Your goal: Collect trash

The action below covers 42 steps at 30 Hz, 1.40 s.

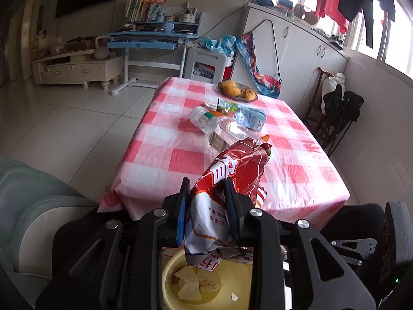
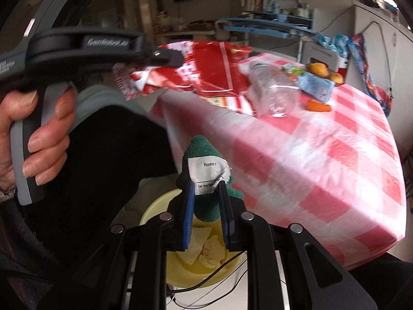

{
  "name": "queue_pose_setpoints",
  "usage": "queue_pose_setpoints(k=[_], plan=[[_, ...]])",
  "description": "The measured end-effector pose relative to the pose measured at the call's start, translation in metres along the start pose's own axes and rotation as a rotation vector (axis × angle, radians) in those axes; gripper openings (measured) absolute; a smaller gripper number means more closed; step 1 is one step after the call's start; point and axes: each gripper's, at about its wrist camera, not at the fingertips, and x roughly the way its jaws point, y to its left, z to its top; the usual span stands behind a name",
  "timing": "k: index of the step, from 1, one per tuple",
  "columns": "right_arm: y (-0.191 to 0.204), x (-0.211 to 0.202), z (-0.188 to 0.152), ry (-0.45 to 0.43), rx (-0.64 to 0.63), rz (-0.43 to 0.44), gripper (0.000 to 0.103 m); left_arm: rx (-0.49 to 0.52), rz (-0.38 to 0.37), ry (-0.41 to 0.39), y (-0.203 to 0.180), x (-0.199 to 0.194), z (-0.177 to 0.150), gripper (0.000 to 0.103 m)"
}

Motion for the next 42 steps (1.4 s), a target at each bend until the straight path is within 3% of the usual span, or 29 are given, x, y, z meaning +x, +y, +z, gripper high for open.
queue_pose_setpoints(k=[4, 8, 14, 17, 21, 24, 28, 32, 36, 42], plan=[[0.008, 0.006, -0.003, 0.036, -0.027, 0.004, 0.021, 0.006, 0.005, 0.040, -0.001, 0.001, -0.013, 0.026], [0.009, 0.002, -0.003, 0.017, -0.027, -0.019, 0.043, 0.009, 0.011, 0.129, 0.001, 0.011, -0.034, 0.026], [0.002, -0.006, -0.002, -0.014, 0.009, -0.083, 0.055, 0.093, 0.003, 0.302, -0.010, 0.033, -0.067, 0.029], [0.002, -0.006, -0.003, -0.005, 0.004, -0.118, 0.065, 0.103, 0.010, 0.282, -0.012, 0.030, -0.064, 0.032], [0.008, -0.004, -0.005, 0.013, -0.024, -0.149, 0.073, 0.097, 0.069, 0.200, -0.008, 0.026, -0.045, 0.053], [0.012, -0.003, -0.008, 0.026, -0.038, -0.162, 0.075, 0.052, 0.097, 0.144, 0.000, 0.026, -0.029, 0.060], [0.015, 0.001, -0.011, 0.046, -0.053, -0.177, 0.077, 0.016, 0.126, 0.106, 0.006, 0.029, -0.031, 0.071], [0.016, 0.003, -0.012, 0.053, -0.056, -0.186, 0.079, 0.021, 0.147, 0.130, 0.010, 0.035, -0.043, 0.072], [0.017, 0.005, -0.012, 0.062, -0.064, -0.192, 0.080, 0.009, 0.147, 0.102, 0.012, 0.034, -0.041, 0.078], [0.019, 0.009, -0.014, 0.071, -0.069, -0.197, 0.080, 0.020, 0.151, 0.106, 0.011, 0.035, -0.044, 0.078]])
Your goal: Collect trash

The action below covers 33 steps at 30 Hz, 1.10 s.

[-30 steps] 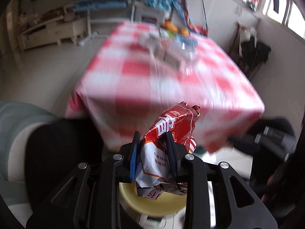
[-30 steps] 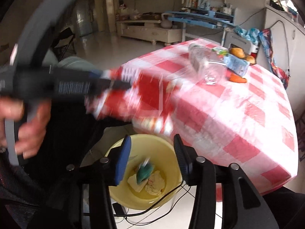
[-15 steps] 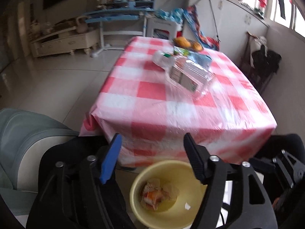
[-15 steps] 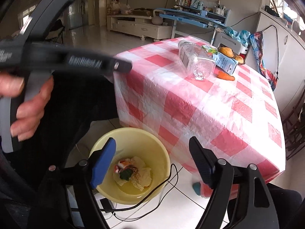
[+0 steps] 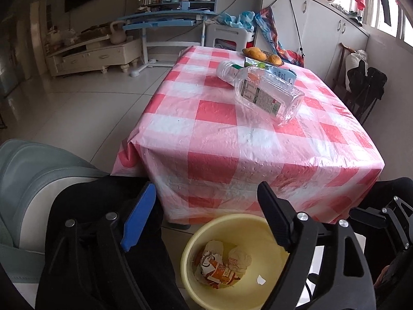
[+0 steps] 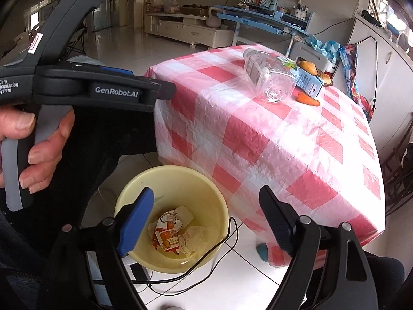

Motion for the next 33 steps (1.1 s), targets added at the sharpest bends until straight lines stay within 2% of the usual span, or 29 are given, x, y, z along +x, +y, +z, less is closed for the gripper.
queue_pose_setpoints(k=[20, 33], plan=[[0.007, -0.005, 0.004, -0.015, -0.018, 0.000, 0.082, 0.001, 0.001, 0.000, -0.001, 0.001, 0.000, 0.078], [0.020, -0.002, 0.002, -0.005, -0.085, -0.011, 0.082, -0.019, -0.007, 0.004, 0.001, 0.007, -0.001, 0.078]])
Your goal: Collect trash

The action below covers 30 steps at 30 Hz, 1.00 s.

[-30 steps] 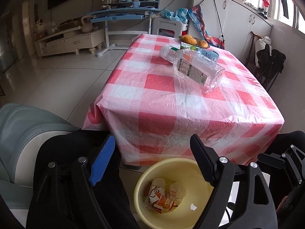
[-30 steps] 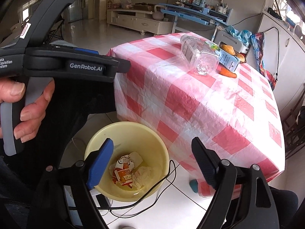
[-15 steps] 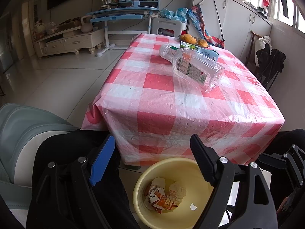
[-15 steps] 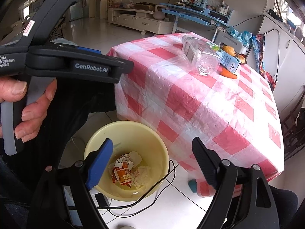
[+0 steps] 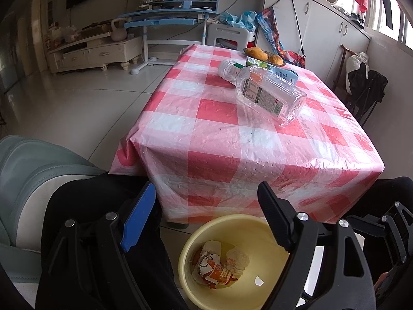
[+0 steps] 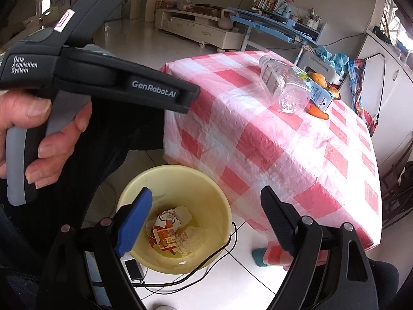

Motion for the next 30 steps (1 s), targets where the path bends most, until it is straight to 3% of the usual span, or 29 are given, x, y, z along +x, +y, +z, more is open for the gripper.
queue_pose_setpoints(k=[30], plan=[[-0.014, -0.004, -0.009, -0.012, 0.045, -0.012, 0.082, 0.021, 0.015, 0.010, -0.004, 0.008, 0.001, 0.078]])
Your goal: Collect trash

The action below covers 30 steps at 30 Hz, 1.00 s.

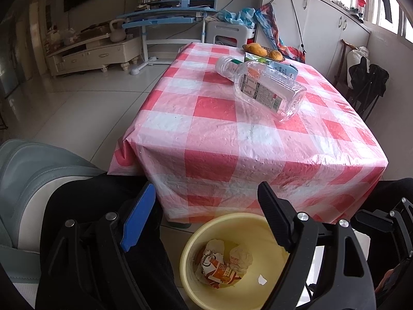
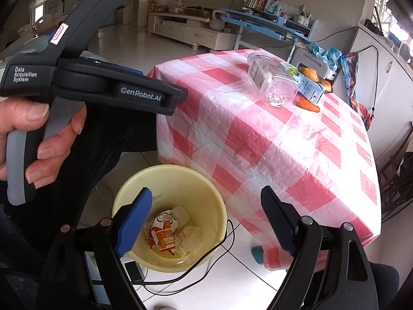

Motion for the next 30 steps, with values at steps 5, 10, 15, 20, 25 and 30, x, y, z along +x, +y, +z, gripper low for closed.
queue_pose_setpoints(k=[5, 10, 15, 20, 25, 30], plan=[[0.002, 0.001, 0.000, 0.007, -0.012, -0.001, 0.082, -0.005, -0.005, -0.001, 0.000, 0.000, 0.000, 0.078], [0.009, 0.004, 0.001, 0.018, -0.035, -0.003, 0.082, -0.031, -0.020, -0.001, 0.005, -0.002, 0.001, 0.078], [0.010, 0.003, 0.003, 0.014, -0.032, 0.003, 0.082, -0.029, -0.020, 0.000, 0.005, -0.001, 0.002, 0.078], [0.014, 0.003, 0.005, 0.010, -0.039, 0.010, 0.083, -0.028, -0.020, 0.001, 0.006, -0.001, 0.002, 0.078], [0.015, 0.003, 0.005, 0.008, -0.040, 0.011, 0.083, -0.027, -0.020, 0.000, 0.006, -0.001, 0.002, 0.079], [0.015, 0.002, 0.005, 0.008, -0.039, 0.009, 0.083, -0.027, -0.020, 0.001, 0.006, -0.001, 0.003, 0.079]])
